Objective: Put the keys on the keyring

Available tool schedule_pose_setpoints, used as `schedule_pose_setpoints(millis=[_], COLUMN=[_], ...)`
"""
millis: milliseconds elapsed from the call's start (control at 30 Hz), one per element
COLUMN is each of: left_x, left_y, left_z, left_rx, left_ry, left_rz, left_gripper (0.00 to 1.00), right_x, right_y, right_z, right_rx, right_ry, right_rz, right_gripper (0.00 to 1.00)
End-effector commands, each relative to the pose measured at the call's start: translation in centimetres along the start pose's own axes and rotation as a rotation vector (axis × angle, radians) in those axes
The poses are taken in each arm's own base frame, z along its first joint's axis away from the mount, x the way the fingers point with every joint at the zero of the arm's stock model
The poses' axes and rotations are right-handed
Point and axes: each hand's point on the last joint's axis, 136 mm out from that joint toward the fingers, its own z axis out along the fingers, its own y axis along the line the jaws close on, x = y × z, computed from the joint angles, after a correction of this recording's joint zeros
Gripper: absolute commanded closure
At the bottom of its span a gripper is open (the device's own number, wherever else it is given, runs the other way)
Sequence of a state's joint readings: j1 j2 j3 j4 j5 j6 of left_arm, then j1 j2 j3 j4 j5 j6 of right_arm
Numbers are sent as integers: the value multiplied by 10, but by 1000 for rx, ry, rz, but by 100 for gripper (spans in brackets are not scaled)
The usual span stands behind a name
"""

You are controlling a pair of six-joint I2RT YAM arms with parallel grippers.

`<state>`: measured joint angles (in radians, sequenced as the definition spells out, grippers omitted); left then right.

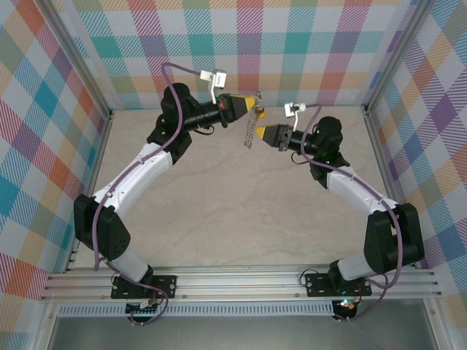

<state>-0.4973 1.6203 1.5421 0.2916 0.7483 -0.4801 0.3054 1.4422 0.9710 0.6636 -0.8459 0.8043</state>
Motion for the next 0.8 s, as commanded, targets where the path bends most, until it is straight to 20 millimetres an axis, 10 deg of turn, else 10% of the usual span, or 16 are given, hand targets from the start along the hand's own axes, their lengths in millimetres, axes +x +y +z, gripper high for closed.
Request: schedule_pose_setpoints(millis=[0,767], left_x=[-14,9], left_y=[-37,-64], left_z=[-4,-10], left_rx=[95,220], left_ry=[-34,29], left_rz=[103,159], left_gripper=[100,100], right_x=[-7,-60], right_y=[29,86], right_z=[-12,-24], right_rx=[-9,7], right_ry=[-37,-140], right_rz=[-117,-304], right_gripper=[75,74])
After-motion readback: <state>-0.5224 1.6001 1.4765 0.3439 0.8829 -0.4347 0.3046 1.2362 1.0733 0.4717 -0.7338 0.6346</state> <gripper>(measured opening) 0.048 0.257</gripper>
